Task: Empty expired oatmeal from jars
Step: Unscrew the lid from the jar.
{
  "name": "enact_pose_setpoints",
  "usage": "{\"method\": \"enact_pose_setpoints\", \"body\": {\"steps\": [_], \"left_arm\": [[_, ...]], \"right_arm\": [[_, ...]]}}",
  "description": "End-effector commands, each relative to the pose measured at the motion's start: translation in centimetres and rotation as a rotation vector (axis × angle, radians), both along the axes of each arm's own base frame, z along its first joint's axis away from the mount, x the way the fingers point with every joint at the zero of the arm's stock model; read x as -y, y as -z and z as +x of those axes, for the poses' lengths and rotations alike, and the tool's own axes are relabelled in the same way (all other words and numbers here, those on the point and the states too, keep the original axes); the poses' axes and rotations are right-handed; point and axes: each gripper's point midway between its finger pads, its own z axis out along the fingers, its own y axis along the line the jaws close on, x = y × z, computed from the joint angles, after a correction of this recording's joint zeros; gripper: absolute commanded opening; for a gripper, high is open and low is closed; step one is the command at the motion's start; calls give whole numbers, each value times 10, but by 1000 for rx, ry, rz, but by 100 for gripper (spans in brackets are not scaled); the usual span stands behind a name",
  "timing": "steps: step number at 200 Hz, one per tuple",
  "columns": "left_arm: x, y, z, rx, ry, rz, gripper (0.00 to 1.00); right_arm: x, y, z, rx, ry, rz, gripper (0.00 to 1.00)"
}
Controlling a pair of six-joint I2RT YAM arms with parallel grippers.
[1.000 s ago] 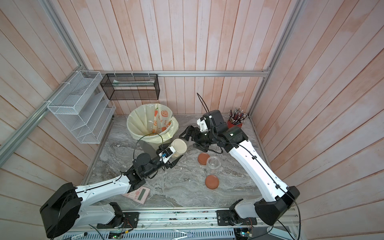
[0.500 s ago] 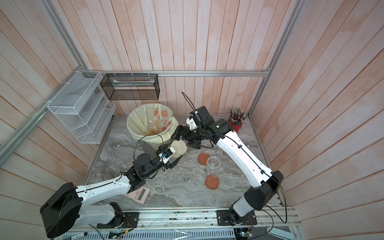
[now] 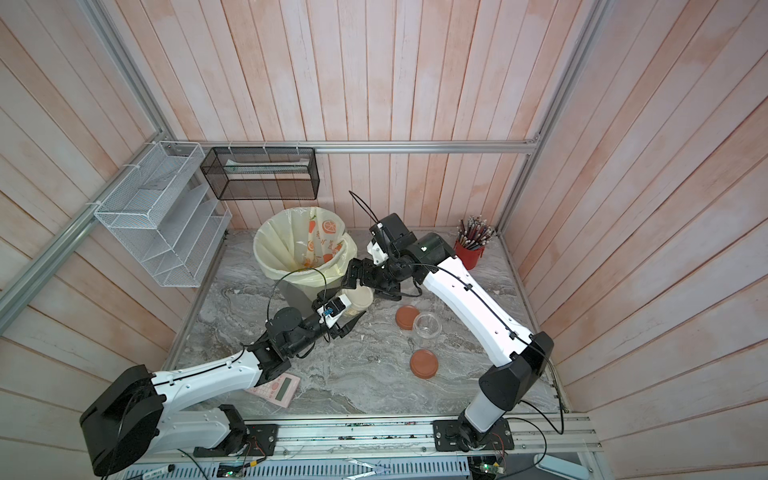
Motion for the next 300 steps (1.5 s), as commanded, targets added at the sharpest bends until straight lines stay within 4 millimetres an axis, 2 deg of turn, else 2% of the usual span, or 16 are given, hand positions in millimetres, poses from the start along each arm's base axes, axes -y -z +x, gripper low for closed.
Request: {"method": "enact_pose_setpoints", "body": {"steps": [1,28,129,149,171,197,215,233,249,271,300], "left_arm": [[-1,-27,-3,75,6,-69,20],[-1,-28,-3,77,4,-69,20],[3,-32,-6,64,33,-87,20],[2,-34,-12,56,56,-115,19],[3,-38,-22,29,113,-152,17],[6,-42,-35,-9,192,-199,16],[7,-46,-41,-25,228,-226,16],[9,-46,-43,-38,249,-238,16],[10,-50,-46,-39,270,-251,16],[12,-55,-50,-47,300,-262,15],[11,-59,-56,-53,319,-266,15]], "right_arm": [[3,7,-1,-4,-16,-46,98],[0,9,-4,-9,-35,-47,97],[1,13,-13,37,-95,-112,78],[4,8,-12,76,-106,-111,68],[-1,-3,-15,159,-175,-60,63],[-9,2,-24,254,-298,-34,54],[-11,-7,-24,329,-360,-46,51],[-16,-20,-31,383,-434,-2,52],[-18,-22,-36,423,-506,6,52],[-13,-20,-30,510,-574,-59,52],[-7,-13,-33,591,-725,-126,53]]}}
